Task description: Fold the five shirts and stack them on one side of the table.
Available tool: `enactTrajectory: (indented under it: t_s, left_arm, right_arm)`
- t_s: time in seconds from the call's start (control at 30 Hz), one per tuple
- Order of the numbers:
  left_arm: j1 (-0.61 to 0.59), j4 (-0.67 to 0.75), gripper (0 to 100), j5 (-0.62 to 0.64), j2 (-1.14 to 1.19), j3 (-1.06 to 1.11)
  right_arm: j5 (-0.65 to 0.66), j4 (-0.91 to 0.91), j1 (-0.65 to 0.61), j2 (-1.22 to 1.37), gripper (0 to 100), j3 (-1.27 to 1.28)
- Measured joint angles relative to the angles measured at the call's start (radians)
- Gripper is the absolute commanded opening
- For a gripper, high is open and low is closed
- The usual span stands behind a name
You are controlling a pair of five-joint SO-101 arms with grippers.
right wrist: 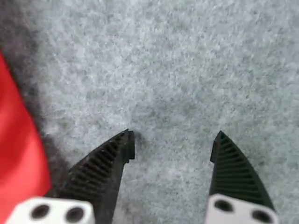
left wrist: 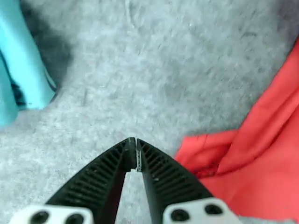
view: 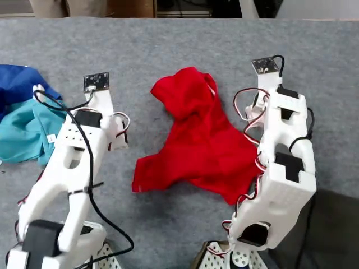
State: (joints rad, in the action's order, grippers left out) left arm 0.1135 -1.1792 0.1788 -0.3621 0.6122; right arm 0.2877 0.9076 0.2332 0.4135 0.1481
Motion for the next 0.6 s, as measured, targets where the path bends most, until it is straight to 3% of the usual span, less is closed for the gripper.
enactTrajectory:
  t_s: [0.2,0.3,0.4,0.6]
  left_arm:
    - [0.160,-0.043,3,-0.094,-0.147,0.100]
    - [0.235,-0.012,13,-0.103,-0.207,0.190]
    - [0.290,0.055,21,-0.078,-0.224,0.276]
    - [0.388,0.155,21,0.035,-0.226,0.394]
  right_arm:
    - [0.000,0.000,0.000,0.000,27.4,0.000]
    - [0.000,0.000,0.000,0.000,27.4,0.000]
    - [0.000,0.000,0.000,0.000,27.4,0.000]
    - [0.000,0.000,0.000,0.000,27.4,0.000]
